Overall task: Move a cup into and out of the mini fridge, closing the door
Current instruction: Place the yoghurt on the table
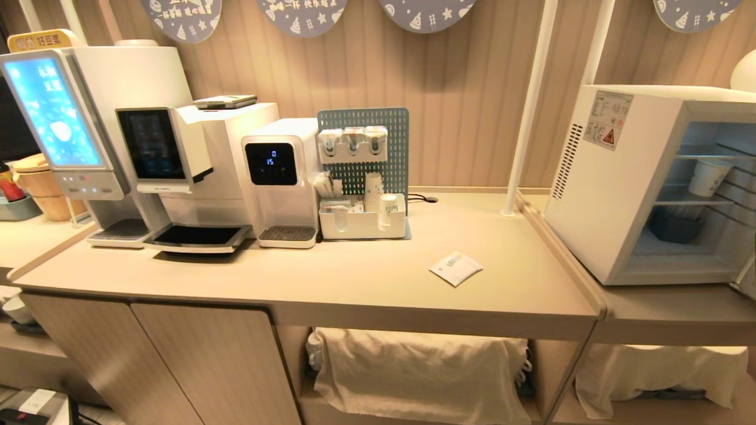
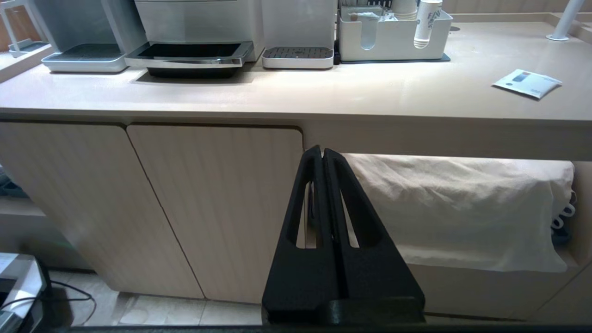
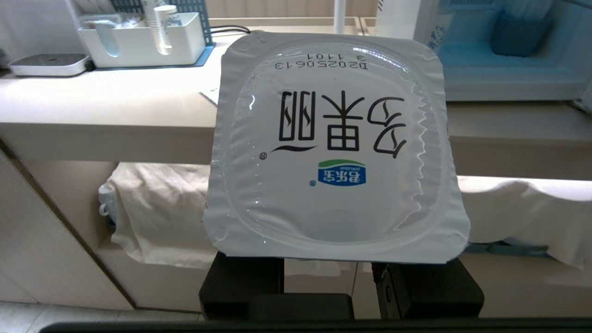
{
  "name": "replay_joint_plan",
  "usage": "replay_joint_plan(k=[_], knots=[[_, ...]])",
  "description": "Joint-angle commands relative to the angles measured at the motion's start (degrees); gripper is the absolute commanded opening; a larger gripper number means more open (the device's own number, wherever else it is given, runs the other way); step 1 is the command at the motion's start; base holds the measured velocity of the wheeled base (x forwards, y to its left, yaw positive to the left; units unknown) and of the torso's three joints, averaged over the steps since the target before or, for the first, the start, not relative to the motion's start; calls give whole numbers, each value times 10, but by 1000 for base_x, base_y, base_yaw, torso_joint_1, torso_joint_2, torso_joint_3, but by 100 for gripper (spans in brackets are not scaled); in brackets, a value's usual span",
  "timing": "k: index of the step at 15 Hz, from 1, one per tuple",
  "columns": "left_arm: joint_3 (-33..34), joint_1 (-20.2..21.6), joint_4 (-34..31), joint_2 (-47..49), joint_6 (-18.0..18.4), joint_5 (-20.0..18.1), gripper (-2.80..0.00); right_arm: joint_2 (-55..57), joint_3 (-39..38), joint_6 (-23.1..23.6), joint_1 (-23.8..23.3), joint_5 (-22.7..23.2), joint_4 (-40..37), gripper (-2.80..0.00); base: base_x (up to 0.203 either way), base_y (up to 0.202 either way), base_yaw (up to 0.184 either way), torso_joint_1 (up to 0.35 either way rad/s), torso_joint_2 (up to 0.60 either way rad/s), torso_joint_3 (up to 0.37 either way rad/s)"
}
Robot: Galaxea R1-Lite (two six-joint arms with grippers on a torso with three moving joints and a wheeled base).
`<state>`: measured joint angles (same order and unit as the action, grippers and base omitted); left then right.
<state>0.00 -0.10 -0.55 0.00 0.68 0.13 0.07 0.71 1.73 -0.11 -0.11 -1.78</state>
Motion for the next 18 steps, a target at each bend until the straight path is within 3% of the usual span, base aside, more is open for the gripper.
replay_joint_plan(k=[1, 12, 15, 18], knots=[[0, 0, 0, 1, 0, 0, -280, 1, 0, 0, 0, 0, 0, -280, 187, 0, 1, 2, 4, 2], [0, 0, -1, 1, -3, 0, -280, -1, 7, 0, 0, 1, 4, -280, 189, 0, -2, 1, 3, 2], [0, 0, -1, 1, -4, 0, -280, 45, 121, -6, 0, 2, -24, -280, 37, 0, 0, 2, 2, 0], [0, 0, -1, 1, -5, 0, -280, 235, 199, -9, 0, 18, -38, -280, 0, 0, 0, 0, 0, 0]])
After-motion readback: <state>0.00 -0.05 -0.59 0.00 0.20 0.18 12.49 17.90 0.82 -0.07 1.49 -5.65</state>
